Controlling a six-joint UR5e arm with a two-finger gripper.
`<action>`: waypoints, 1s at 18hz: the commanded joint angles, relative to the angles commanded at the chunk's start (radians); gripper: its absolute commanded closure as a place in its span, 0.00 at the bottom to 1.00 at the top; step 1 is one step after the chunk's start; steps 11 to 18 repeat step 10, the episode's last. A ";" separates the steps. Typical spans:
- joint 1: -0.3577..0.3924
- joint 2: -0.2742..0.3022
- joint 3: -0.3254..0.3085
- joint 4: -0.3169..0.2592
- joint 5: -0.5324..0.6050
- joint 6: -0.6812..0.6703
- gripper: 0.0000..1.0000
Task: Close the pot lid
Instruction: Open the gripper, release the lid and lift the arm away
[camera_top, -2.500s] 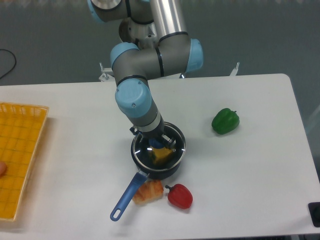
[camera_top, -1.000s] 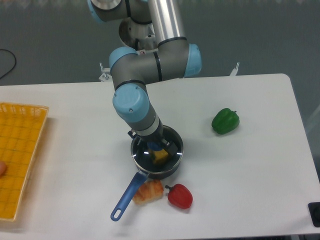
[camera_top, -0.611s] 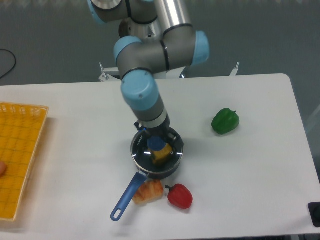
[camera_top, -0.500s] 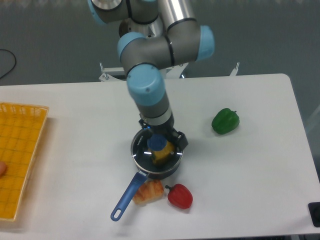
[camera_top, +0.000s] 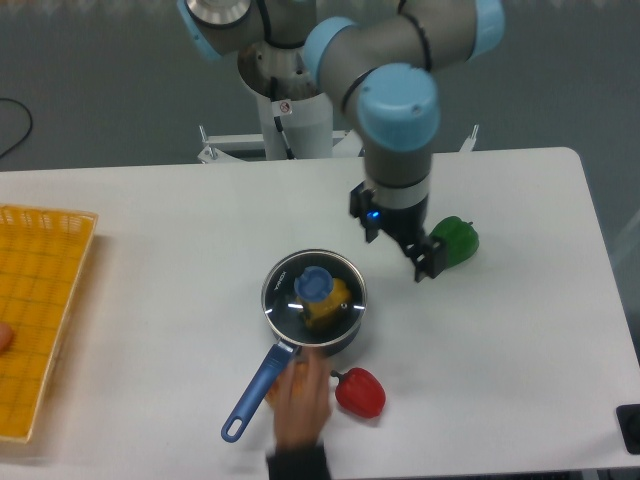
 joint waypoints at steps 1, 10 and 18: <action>0.014 0.000 -0.002 -0.006 0.000 0.054 0.00; 0.176 0.063 -0.040 -0.055 -0.061 0.304 0.00; 0.176 0.063 -0.040 -0.055 -0.061 0.304 0.00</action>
